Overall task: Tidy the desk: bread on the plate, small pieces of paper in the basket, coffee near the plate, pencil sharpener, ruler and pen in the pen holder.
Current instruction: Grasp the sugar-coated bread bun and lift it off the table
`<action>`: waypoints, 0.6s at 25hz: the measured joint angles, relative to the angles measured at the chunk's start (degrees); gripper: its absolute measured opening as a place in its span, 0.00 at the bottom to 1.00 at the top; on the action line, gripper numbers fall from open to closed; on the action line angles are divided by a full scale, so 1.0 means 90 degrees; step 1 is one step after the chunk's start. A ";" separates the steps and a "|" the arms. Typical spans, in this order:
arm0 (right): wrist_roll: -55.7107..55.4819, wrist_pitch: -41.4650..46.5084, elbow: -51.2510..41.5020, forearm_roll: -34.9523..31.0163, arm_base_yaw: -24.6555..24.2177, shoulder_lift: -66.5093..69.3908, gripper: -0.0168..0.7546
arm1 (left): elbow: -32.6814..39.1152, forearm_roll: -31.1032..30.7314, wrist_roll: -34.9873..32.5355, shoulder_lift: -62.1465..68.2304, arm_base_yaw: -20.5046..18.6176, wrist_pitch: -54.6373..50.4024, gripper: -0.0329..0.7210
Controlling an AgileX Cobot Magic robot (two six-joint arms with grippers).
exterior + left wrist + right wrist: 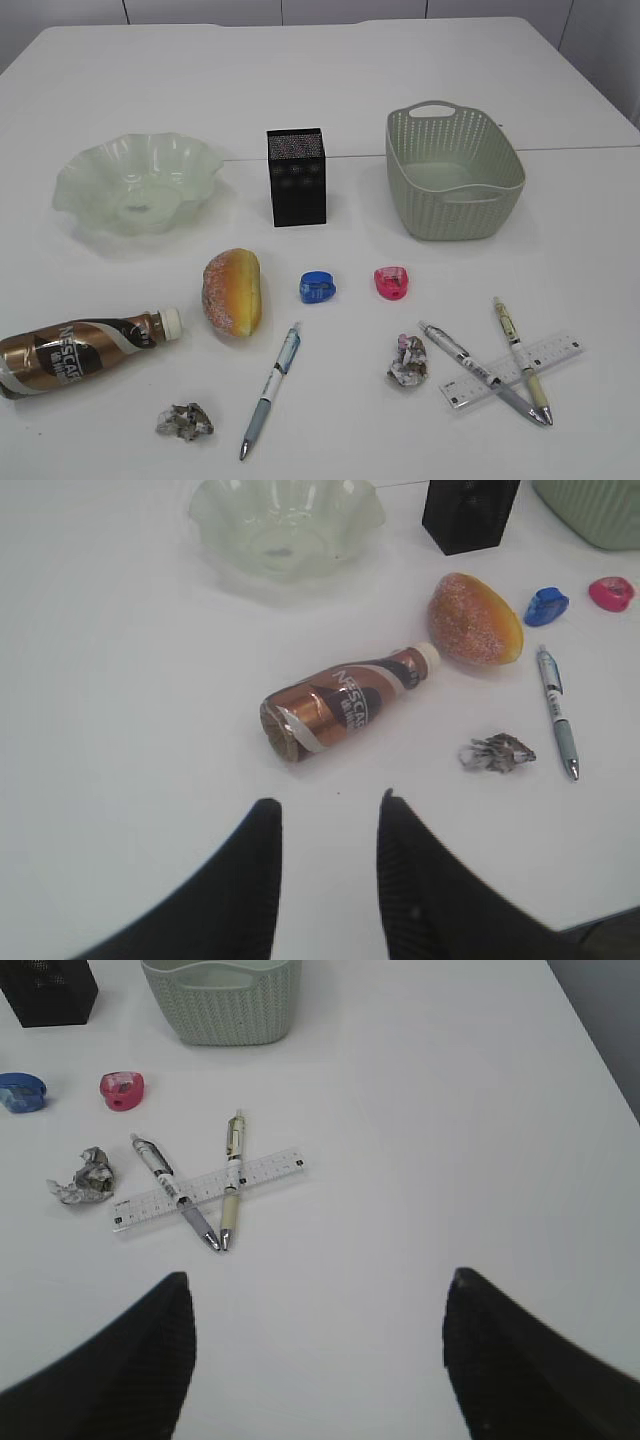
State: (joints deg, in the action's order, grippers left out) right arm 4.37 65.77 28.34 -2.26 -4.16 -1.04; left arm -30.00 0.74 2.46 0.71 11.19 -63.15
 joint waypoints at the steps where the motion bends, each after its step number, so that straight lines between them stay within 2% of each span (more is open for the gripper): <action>1: 0.0000 0.0000 0.0000 0.0000 0.0000 0.0000 0.75 | 0.0000 0.0014 0.0000 0.0000 0.0000 0.0000 0.36; 8: -0.0049 0.0000 0.0000 0.0045 0.0000 0.0000 0.75 | -0.0096 0.0237 0.0000 0.0056 0.0000 0.0009 0.36; 12: -0.0256 -0.0075 0.0164 0.0302 0.0000 0.0032 0.75 | -0.0611 0.0251 0.0000 0.0561 0.0000 0.0024 0.37; 15: -0.0439 -0.0105 0.0396 0.0376 0.0000 0.0503 0.75 | -0.1057 0.0251 0.0000 0.1351 0.0000 -0.0001 0.41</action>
State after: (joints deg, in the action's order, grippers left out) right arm 0.42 64.83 31.90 1.12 -4.16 3.49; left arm -39.51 3.00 2.46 12.88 11.19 -63.16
